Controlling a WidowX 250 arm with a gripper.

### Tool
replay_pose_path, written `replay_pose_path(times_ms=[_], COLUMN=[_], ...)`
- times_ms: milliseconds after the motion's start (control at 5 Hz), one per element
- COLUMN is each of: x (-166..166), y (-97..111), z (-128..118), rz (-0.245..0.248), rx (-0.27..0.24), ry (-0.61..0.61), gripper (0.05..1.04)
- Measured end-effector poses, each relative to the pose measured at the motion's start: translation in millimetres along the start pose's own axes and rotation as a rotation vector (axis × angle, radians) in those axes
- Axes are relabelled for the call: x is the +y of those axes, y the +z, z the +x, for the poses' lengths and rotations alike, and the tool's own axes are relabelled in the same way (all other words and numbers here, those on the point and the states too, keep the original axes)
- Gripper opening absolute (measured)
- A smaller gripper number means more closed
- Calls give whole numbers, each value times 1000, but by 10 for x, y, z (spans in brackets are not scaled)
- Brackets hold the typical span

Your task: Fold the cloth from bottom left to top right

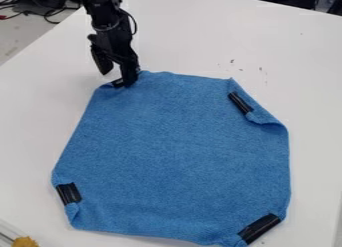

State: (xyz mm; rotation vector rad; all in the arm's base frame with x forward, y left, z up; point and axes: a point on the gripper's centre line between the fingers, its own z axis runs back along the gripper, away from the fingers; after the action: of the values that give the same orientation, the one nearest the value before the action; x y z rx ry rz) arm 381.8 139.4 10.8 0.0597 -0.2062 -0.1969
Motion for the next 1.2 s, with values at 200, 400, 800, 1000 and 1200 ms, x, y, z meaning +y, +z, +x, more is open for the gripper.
replay_pose_path(times_ms=[200, 400, 800, 1000, 1200], x=[9, 38, 17, 19, -5], y=[-16, -22, -37, -23, -20], z=[26, 36, 11, -6, -7], rz=[-2, 17, 42, 49, 57], rx=[-5, -11, -44, -44, -39], ry=[-8, -20, -9, 4, -5], gripper=[999, 951, 437, 220, 100])
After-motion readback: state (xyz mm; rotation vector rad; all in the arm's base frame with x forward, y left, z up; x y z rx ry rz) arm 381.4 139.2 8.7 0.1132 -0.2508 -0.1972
